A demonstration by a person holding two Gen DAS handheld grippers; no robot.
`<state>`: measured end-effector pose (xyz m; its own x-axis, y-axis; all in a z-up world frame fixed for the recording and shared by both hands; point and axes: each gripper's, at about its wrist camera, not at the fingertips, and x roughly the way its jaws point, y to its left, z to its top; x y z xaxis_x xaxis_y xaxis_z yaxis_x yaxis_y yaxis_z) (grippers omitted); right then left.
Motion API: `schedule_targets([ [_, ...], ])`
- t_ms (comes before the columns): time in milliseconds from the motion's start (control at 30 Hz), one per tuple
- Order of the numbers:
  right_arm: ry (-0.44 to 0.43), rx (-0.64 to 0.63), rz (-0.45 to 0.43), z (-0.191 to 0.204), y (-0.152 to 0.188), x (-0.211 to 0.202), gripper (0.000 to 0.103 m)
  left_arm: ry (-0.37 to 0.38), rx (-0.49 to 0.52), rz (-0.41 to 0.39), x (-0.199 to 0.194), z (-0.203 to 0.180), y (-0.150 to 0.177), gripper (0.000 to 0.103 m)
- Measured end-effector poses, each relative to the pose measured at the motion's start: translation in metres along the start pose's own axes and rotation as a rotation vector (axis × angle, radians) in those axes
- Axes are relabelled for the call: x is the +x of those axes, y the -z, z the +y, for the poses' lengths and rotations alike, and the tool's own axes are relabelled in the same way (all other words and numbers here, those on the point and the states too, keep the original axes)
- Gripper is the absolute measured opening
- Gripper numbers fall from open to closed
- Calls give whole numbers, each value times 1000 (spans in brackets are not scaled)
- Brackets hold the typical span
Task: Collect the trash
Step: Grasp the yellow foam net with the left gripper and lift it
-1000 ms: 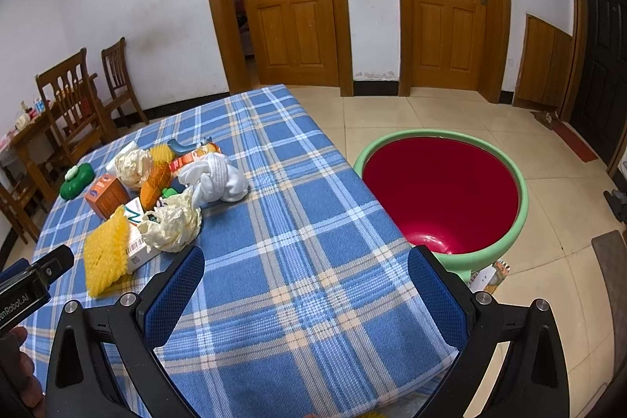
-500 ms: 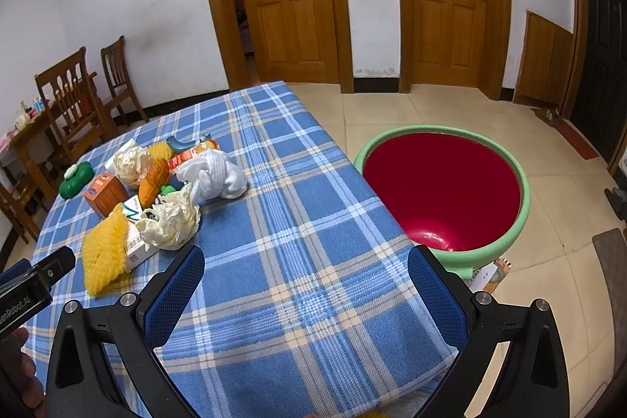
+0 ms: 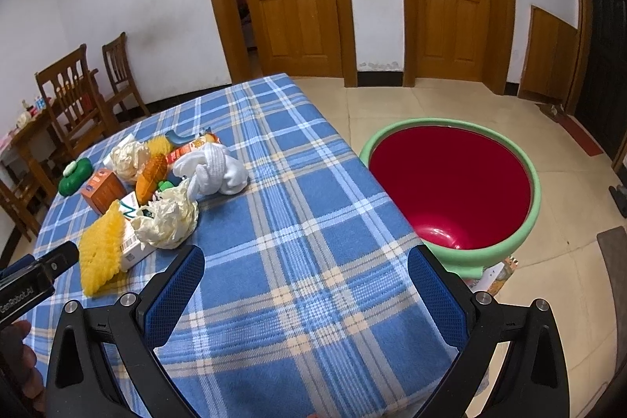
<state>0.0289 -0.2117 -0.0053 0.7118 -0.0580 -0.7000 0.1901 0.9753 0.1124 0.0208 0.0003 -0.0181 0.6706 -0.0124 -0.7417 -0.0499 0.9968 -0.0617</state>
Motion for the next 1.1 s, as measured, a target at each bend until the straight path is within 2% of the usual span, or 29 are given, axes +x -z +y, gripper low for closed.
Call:
schedule_targets([
  [267, 9, -9, 19, -3, -4, 13, 103, 24, 4, 62, 26, -3, -2, 102],
  [467, 16, -26, 34, -3, -7, 24, 103, 58, 12, 73, 38, -6, -3, 102],
  [700, -33, -42, 41, 0, -10, 30, 103, 127, 11, 85, 43, -11, -6, 85],
  [767, -43, -49, 47, 2, -9, 32, 103, 151, 14, 81, 41, -12, -5, 78],
  [833, -51, -56, 52, 3, -9, 32, 103, 182, 11, 79, 39, -12, -4, 64],
  [867, -51, -61, 52, 4, -9, 33, 103, 200, 12, 76, 38, -13, -4, 60],
  [1033, -77, -103, 56, 12, -9, 33, 103, 267, 17, 73, 33, -14, -4, 24],
  [1100, -91, -104, 70, 15, -10, 35, 103, 285, 23, 71, 30, -15, -3, 16],
])
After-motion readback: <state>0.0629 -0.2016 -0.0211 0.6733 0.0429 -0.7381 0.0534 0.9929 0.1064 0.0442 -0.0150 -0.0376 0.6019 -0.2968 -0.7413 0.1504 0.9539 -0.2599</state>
